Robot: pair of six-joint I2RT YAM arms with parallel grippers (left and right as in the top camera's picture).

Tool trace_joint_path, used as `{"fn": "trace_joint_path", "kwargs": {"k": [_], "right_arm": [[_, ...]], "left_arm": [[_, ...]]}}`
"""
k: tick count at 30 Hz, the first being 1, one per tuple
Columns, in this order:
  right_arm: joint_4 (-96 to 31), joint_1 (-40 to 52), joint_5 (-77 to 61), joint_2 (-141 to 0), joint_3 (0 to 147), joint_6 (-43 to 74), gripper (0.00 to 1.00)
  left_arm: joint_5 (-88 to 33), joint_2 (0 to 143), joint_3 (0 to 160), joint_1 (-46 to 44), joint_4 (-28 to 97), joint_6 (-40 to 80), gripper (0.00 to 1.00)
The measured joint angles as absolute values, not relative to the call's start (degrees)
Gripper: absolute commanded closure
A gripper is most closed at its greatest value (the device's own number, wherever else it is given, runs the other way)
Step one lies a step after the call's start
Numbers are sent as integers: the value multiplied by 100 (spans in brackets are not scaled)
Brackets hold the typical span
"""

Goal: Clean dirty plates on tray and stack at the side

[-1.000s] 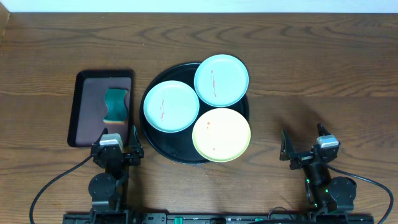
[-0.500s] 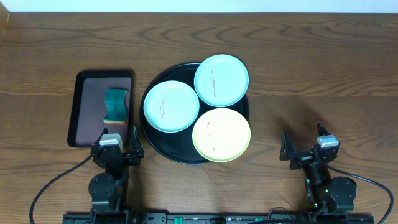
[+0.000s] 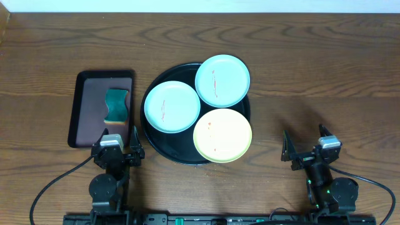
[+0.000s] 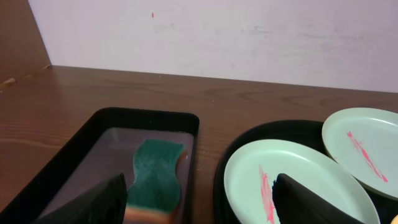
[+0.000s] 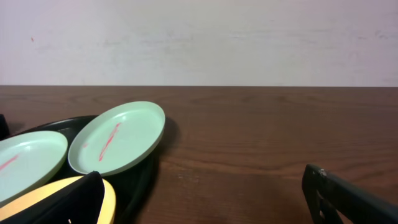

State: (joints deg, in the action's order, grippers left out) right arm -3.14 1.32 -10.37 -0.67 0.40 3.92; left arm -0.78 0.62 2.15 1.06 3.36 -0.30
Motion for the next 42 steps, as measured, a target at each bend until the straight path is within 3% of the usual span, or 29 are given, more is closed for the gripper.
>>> {"fn": "trace_joint_path", "kwargs": {"k": [13,23,32,42], "right_arm": [[-30,132,-1002,-67,40,392,1],[161,132,-1007,-482,683,386,1],[25,132,-1247,-2338,2178,292,1],[-1693,132,-1660,-5155,4847,235,1]], "left_arm": [[-80,150,220,106,338,-30,25],[-95,1728,1601,106,1076,-30,25],[-95,3463,3883,106,2471,-32,25],[-97,5509,6624,106,4790,-34,25]]}}
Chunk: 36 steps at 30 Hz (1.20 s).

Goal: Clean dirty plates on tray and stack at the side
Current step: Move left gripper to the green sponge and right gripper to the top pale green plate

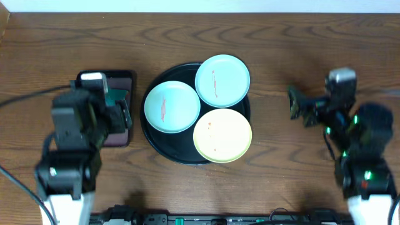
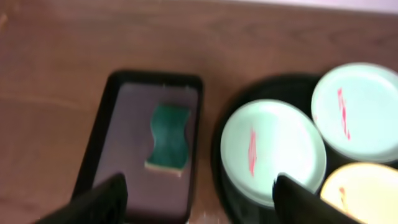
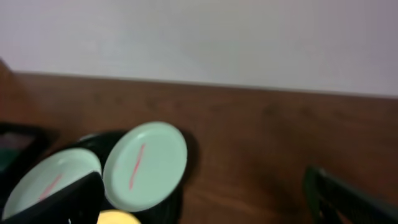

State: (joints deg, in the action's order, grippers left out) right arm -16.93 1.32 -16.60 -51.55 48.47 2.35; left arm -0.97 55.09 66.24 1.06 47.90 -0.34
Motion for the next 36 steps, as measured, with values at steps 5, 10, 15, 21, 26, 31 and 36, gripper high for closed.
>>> {"fn": "trace_joint_path", "kwargs": {"k": [5,10,15,21,26,31,36], "right_arm": [[-2687,132,-1739,-6302,6099,174,1],[-3260,132,-1813,-7177,6814,54,1],[-3232,132,-2001,-7553,6836,150,1],[-2864,261,-2497,-7758,6853,825,1],[-2904,910,-2648,-8477,7179,1411,1],[-3955,1479,-2720,-9692,8512,1809,4],[-5004,1911,-2344,-10624,9880,2023,24]], "left_arm": [[-97,6377,7684,106,5625,-10,25],[-224,6908,8018,106,5710,19,25],[-397,7124,8018,102,5509,19,25],[-458,7288,8020,102,5483,19,25],[-386,7297,8023,102,5341,19,25],[-132,7299,8027,102,5395,19,25],[-14,7299,8027,102,5402,19,25]]}}
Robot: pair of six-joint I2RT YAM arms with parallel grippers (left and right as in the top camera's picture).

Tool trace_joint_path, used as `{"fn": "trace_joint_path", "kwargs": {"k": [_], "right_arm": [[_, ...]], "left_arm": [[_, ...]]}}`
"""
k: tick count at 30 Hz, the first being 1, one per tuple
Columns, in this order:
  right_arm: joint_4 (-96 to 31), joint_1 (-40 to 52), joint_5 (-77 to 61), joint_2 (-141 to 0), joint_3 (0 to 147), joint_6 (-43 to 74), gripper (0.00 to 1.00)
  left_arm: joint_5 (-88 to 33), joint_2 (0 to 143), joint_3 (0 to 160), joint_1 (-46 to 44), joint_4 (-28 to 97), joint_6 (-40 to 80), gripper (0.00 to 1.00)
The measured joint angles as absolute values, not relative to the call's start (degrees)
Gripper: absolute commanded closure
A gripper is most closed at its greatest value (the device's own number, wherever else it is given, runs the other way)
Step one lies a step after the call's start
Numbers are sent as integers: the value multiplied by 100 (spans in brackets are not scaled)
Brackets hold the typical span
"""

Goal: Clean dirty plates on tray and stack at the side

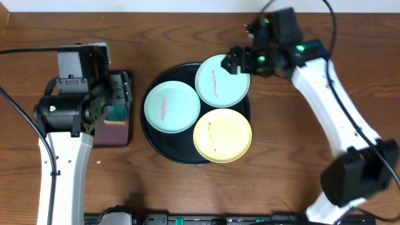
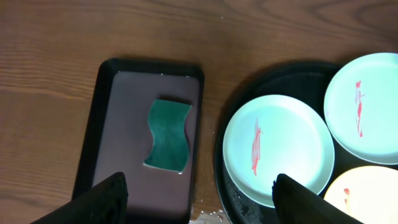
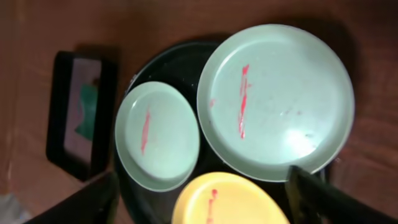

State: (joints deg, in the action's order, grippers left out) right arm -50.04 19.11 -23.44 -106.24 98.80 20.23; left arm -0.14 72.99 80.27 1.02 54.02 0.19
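Observation:
A round black tray [image 1: 156, 147] holds three plates smeared with red: a pale green one on the left [image 1: 172, 106], a second pale green one at the back [image 1: 222, 80] and a yellow one in front [image 1: 222, 135]. A green sponge [image 2: 168, 134] lies in a rectangular black tray [image 2: 93, 137] to the left. My left gripper [image 2: 199, 202] hangs open high above the gap between the two trays, holding nothing. My right gripper [image 3: 202, 199] is open and empty, high over the plates, near the back plate's far right rim in the overhead view.
Small wet spots [image 2: 202, 218] show on the wooden table [image 1: 325, 187] between the two trays. The right arm [image 1: 331, 106] stretches from the front right corner across the table's right side. The left arm [image 1: 62, 156] runs along the left side.
My right gripper has gone from the table's right side, clear of the round tray, to above the back plate. The left gripper looks down from a little higher. The plates and sponge have not moved.
Both grippers first sat open and low at the table's front edge, facing the trays. Then both were raised, the left above the sponge tray, the right out to the right. Now the right one is above the plates; nothing has been taken hold of.

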Motion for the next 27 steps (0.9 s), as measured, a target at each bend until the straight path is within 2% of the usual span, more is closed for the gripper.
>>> {"fn": "trace_joint_path", "kwargs": {"k": [5,7,10,18,27], "right_arm": [[-5137,2414,-1763,-11181,10167,2475,39],[-5092,2646,-1597,-11430,10167,2591,53],[-5013,2993,-1367,-11802,10167,2722,62],[-4939,3660,-867,-12304,10167,2917,69],[-4908,3787,-663,-12678,10167,2980,74]], "left_arm": [[25,7299,8027,102,5408,19,25],[36,7310,8027,102,5408,19,25],[38,7382,8027,102,5430,19,25],[38,7747,8016,102,5535,21,25],[115,7784,8016,102,5551,89,25]]}}
